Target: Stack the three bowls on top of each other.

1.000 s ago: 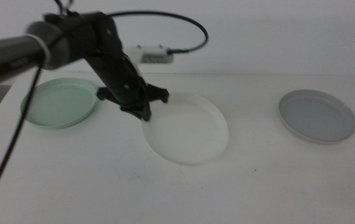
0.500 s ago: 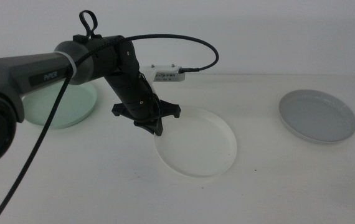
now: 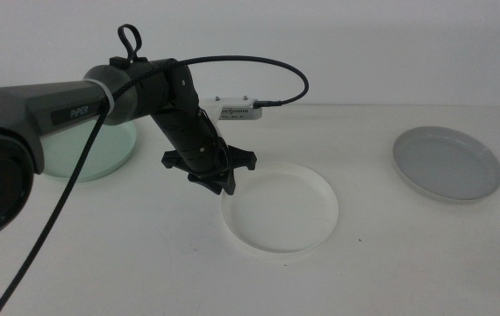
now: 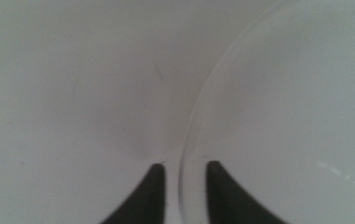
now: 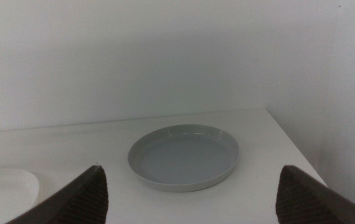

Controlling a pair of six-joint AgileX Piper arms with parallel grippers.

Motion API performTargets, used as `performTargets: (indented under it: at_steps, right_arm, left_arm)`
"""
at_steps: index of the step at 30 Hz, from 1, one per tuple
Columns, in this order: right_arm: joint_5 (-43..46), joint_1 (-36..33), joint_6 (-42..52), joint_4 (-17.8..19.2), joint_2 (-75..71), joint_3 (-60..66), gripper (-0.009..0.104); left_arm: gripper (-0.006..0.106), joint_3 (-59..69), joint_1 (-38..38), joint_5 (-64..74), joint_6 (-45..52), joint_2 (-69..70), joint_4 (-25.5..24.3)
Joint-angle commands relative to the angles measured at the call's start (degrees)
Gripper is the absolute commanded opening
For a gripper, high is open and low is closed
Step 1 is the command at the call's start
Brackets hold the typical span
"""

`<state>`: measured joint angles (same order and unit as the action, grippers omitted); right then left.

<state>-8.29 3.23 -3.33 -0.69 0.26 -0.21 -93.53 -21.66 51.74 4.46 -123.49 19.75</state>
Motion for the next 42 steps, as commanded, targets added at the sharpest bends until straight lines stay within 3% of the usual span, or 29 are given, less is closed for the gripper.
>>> performTargets:
  at_steps: [1, 8, 12, 23, 32, 42]
  right_arm:
    - [0.72, 0.22, 0.13, 0.69, -0.26, 0.21, 0.093]
    - [0.72, 0.22, 0.13, 0.69, -0.26, 0.21, 0.093]
    - [0.72, 0.22, 0.13, 0.69, -0.26, 0.21, 0.093]
    - [0.72, 0.22, 0.13, 0.69, -0.26, 0.21, 0.093]
    - [0.72, 0.22, 0.13, 0.69, -0.26, 0.21, 0.093]
    - [0.72, 0.22, 0.13, 0.69, -0.26, 0.21, 0.093]
  left_arm:
    - [0.032, -0.37, -0.10, -0.37, 0.13, 0.33, 0.32]
    - [0.094, -1.51, 0.61, 3.54, 1.29, 2.20, -1.70]
    - [0.094, -5.59, 3.10, 8.92, 1.78, 4.02, -3.47]
    - [0.094, -12.63, 17.12, 16.70, -0.44, 8.11, -15.73]
    - [0.094, -12.85, 33.51, 9.66, 0.22, 6.60, -15.03]
    - [0.094, -14.66, 35.89, -2.90, 4.59, -2.35, -7.37]
